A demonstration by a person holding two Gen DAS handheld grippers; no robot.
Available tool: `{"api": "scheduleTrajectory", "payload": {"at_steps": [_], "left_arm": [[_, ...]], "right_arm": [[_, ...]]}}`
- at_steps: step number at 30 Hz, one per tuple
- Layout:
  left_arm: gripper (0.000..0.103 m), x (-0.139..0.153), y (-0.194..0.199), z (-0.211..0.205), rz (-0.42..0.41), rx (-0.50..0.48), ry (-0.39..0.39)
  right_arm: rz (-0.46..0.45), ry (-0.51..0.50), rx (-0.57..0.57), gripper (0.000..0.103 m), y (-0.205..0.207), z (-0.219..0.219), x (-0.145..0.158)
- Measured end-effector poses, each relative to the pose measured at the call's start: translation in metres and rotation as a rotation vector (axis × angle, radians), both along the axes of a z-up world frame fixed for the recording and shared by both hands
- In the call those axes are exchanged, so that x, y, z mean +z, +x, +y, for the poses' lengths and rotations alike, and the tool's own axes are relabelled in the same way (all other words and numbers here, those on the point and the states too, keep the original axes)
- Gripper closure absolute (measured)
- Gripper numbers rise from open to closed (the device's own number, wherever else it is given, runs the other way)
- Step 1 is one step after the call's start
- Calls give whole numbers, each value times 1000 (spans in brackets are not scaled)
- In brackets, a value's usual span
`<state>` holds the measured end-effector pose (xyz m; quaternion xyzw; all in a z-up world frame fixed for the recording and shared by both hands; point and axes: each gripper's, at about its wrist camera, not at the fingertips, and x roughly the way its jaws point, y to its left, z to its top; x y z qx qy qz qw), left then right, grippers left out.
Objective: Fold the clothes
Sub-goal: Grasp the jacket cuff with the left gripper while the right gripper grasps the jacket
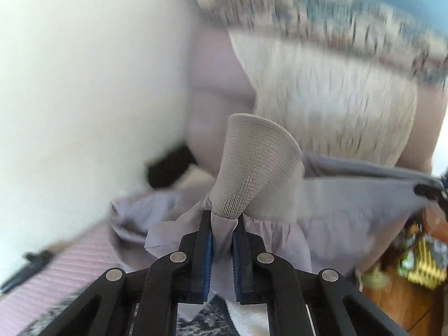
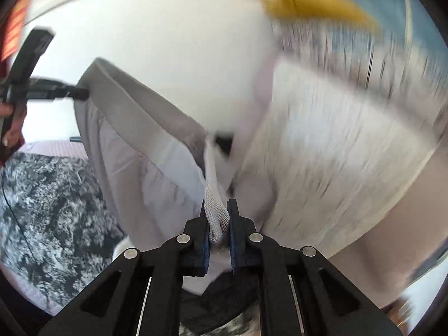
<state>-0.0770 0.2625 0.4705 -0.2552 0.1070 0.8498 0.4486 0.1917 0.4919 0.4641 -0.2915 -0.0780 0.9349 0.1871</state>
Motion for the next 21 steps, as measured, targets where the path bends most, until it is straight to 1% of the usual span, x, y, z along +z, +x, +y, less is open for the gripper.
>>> {"api": "scheduleTrajectory", "payload": {"at_steps": [1, 2, 3, 6, 8, 11, 13, 15, 17, 20, 21], "left_arm": [[95, 22, 13, -23, 30, 32, 27], [95, 36, 18, -43, 36, 61, 52], [95, 53, 24, -70, 39, 100, 87], [95, 98, 53, -151, 101, 225, 180], [93, 126, 72, -207, 135, 285, 244], [89, 162, 104, -280, 180, 345, 309], [89, 185, 133, -319, 232, 384, 323], [89, 202, 155, -346, 280, 422, 330], [89, 219, 178, -371, 348, 474, 321], [87, 233, 189, -396, 385, 534, 301], [87, 236, 186, -406, 379, 552, 293]], "right_arm": [[47, 29, 16, 93, 13, -23, 21], [92, 53, 31, 93, 25, -45, 40], [128, 64, 38, 93, 34, -58, 56], [238, 96, 62, 93, 62, -100, 102], [311, 118, 77, 93, 80, -127, 132], [420, 150, 101, 92, 108, -169, 178], [493, 171, 116, 92, 127, -196, 209], [559, 190, 132, 92, 143, -223, 238], [575, 191, 148, 92, 143, -247, 250], [583, 184, 165, 93, 127, -266, 270], [583, 195, 158, 98, 116, -271, 274]]}}
